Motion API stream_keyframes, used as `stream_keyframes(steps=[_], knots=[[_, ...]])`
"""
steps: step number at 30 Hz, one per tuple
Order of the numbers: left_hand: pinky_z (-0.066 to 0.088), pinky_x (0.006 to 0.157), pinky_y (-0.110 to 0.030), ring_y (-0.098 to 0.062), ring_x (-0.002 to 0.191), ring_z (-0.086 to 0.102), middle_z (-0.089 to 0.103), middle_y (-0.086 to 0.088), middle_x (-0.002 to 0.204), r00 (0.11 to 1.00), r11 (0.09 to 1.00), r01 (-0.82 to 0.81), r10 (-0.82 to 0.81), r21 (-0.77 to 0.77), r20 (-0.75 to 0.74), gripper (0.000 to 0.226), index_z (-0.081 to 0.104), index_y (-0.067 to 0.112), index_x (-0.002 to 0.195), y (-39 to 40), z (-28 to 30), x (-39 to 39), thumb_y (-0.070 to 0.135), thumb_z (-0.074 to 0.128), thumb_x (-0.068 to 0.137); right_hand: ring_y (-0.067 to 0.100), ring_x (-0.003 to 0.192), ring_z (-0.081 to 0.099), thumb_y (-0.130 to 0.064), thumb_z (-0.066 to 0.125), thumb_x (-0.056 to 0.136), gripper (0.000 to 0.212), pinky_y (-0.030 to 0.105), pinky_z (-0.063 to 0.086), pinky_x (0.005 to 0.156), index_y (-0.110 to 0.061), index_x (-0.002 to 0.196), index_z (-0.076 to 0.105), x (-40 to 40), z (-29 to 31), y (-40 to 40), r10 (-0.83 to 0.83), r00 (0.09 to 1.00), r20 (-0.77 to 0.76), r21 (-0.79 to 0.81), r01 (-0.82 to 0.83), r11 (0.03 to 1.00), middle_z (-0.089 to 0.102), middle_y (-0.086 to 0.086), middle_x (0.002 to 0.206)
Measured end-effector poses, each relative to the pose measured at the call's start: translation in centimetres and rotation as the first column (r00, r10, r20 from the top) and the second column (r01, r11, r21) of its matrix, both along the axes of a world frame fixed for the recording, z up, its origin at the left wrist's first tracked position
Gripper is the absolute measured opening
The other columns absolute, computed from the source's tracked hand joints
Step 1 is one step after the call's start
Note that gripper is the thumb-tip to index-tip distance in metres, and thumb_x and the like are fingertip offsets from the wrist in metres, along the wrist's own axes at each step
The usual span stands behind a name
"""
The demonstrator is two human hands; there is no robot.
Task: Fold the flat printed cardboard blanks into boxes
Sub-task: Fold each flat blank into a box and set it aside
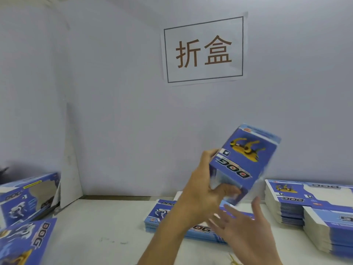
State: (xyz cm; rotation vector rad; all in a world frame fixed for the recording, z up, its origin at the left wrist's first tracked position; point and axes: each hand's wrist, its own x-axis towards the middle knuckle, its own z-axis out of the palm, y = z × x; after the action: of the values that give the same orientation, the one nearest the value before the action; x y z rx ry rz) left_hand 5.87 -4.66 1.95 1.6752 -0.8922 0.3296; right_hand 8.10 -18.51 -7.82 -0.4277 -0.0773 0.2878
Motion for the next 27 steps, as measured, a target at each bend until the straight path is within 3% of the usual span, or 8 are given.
stream_keyframes(steps=[4, 10, 14, 16, 20, 23, 25, 27], knots=[[0.055, 0.089, -0.026, -0.011, 0.115, 0.065, 0.067, 0.01, 0.125, 0.971, 0.967, -0.019, -0.042, -0.254, -0.235, 0.074, 0.041, 0.038, 0.132, 1.1, -3.0, -1.0, 0.022, 0.085, 0.074, 0.04, 0.103, 0.067, -0.047, 0.093, 0.047, 0.075, 0.049, 0.054, 0.084, -0.009, 0.107, 0.071, -0.4, 1.1, -0.5, -0.235, 0.972, 0.023, 0.105, 0.231, 0.967, 0.066, 0.021, 0.121], [0.057, 0.092, -0.031, -0.008, 0.115, 0.064, 0.061, 0.016, 0.13, 0.871, 0.982, -0.161, 0.093, -0.103, -0.482, 0.097, 0.034, 0.048, 0.135, 5.3, -4.9, -0.4, 0.058, 0.089, 0.057, 0.031, 0.083, 0.064, -0.043, 0.071, 0.07, 0.038, 0.038, 0.058, 0.062, -0.019, 0.099, 0.066, -0.5, 1.9, 0.3, -0.48, 0.872, 0.091, -0.235, 0.487, 0.841, 0.069, 0.006, 0.084], [0.062, 0.074, -0.039, -0.023, 0.094, 0.074, 0.073, -0.003, 0.112, 0.821, 0.803, -0.43, 0.157, -0.412, -0.55, 0.076, 0.06, 0.026, 0.123, 6.9, -4.6, 0.4, 0.051, 0.082, 0.054, 0.039, 0.104, 0.067, -0.017, 0.067, 0.073, 0.052, 0.047, 0.058, 0.072, -0.009, 0.123, 0.058, -0.5, 1.8, 1.4, -0.349, 0.896, 0.274, -0.396, 0.436, 0.808, 0.074, 0.011, 0.105], [0.062, 0.063, -0.038, -0.028, 0.087, 0.073, 0.075, -0.012, 0.105, 0.806, 0.739, -0.458, 0.11, -0.495, -0.582, 0.064, 0.067, 0.016, 0.116, 9.0, -4.3, 0.6, 0.044, 0.079, 0.06, 0.042, 0.113, 0.065, -0.001, 0.072, 0.075, 0.067, 0.058, 0.054, 0.084, -0.025, 0.134, 0.051, -0.9, 1.3, 0.7, -0.146, 0.95, 0.275, -0.485, 0.268, 0.833, 0.068, 0.013, 0.126], [0.061, 0.062, -0.041, -0.036, 0.082, 0.073, 0.073, -0.022, 0.104, 0.762, 0.812, -0.273, -0.145, -0.516, -0.631, 0.056, 0.076, 0.009, 0.109, 13.4, -4.7, 0.1, 0.043, 0.081, 0.064, 0.043, 0.123, 0.059, -0.01, 0.064, 0.087, 0.055, 0.052, 0.047, 0.095, -0.036, 0.135, 0.053, -1.8, -0.3, -0.3, 0.024, 0.976, 0.218, -0.633, 0.122, 0.765, 0.059, 0.016, 0.139], [0.058, 0.084, -0.047, -0.034, 0.105, 0.07, 0.069, -0.017, 0.122, 0.738, 0.941, -0.011, -0.22, -0.338, -0.638, 0.061, 0.074, 0.019, 0.117, 15.3, -4.7, -0.7, 0.044, 0.09, 0.064, 0.037, 0.151, 0.016, -0.005, 0.025, 0.109, 0.048, 0.036, 0.012, 0.121, -0.002, 0.156, 0.014, -1.4, -2.2, 0.0, -0.303, 0.911, 0.28, -0.708, 0.409, 0.575, 0.011, 0.027, 0.162], [0.054, 0.097, -0.048, -0.033, 0.116, 0.065, 0.067, -0.014, 0.128, 0.769, 0.986, 0.133, -0.169, -0.103, -0.617, 0.06, 0.07, 0.022, 0.123, 15.6, -4.5, -1.2, 0.042, 0.088, 0.069, 0.04, 0.148, 0.022, 0.0, 0.029, 0.107, 0.047, 0.03, 0.024, 0.119, 0.002, 0.153, 0.022, -0.6, -2.6, 0.4, -0.311, 0.902, 0.299, -0.788, 0.417, 0.452, 0.022, 0.026, 0.159], [0.055, 0.095, -0.046, -0.033, 0.111, 0.067, 0.07, -0.016, 0.121, 0.83, 0.989, 0.103, -0.145, -0.108, -0.538, 0.06, 0.071, 0.012, 0.12, 14.7, -3.6, -1.4, 0.04, 0.089, 0.069, 0.044, 0.137, 0.041, 0.002, 0.043, 0.102, 0.044, 0.036, 0.039, 0.112, -0.005, 0.146, 0.039, -0.5, -3.0, 0.2, -0.256, 0.938, 0.236, -0.848, 0.327, 0.417, 0.043, 0.024, 0.149]])
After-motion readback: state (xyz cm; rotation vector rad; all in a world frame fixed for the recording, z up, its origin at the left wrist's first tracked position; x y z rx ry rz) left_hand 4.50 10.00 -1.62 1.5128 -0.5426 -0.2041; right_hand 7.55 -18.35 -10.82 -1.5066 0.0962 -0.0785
